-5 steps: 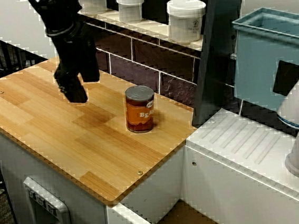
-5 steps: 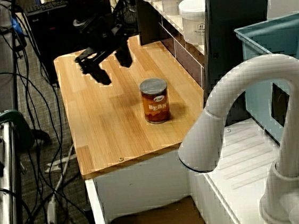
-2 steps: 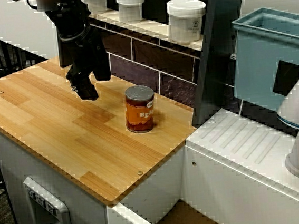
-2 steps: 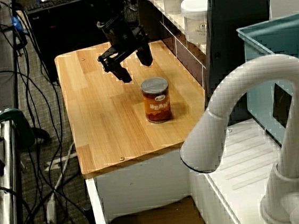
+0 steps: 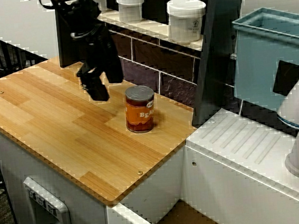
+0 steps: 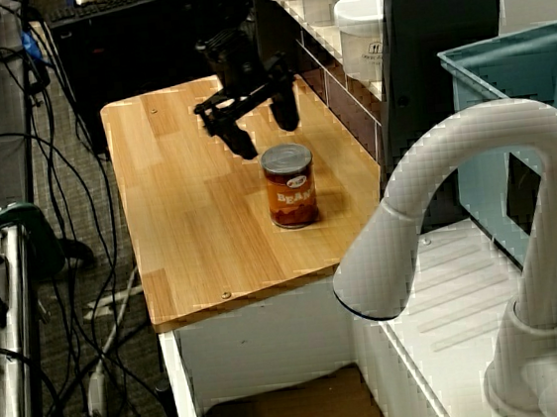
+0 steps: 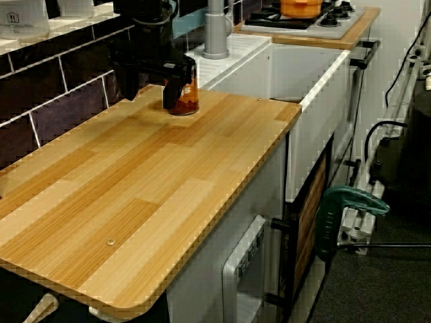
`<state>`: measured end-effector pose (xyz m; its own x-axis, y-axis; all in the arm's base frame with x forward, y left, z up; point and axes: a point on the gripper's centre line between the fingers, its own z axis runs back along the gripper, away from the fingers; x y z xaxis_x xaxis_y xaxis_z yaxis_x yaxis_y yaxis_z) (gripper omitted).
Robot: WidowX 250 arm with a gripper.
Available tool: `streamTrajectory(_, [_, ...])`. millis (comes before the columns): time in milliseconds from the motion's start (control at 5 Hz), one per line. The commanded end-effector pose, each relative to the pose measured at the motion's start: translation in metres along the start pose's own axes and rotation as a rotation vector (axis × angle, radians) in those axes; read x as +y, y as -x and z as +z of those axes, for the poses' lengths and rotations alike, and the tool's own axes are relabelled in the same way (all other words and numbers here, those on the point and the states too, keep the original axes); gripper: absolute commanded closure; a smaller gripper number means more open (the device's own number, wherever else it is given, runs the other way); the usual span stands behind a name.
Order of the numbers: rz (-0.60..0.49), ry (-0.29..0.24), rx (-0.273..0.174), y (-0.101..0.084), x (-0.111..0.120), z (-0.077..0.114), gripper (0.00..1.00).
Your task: Push into sink
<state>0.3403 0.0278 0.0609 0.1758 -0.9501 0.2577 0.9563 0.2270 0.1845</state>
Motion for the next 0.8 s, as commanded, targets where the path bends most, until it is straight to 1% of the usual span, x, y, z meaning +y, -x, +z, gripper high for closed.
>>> streamTrajectory(0, [-0.021,0.084,-0.123,-0.017,0.030,-0.010,0.00])
streamTrajectory(200, [-0.040,0.116,-0.144,-0.027,0.029,-0.014,0.00])
streamTrajectory(400, [-0.058,0.147,-0.154,-0.035,0.021,-0.012,0.00])
streamTrajectory(600, [-0.068,0.165,-0.188,-0.046,0.009,-0.003,0.00])
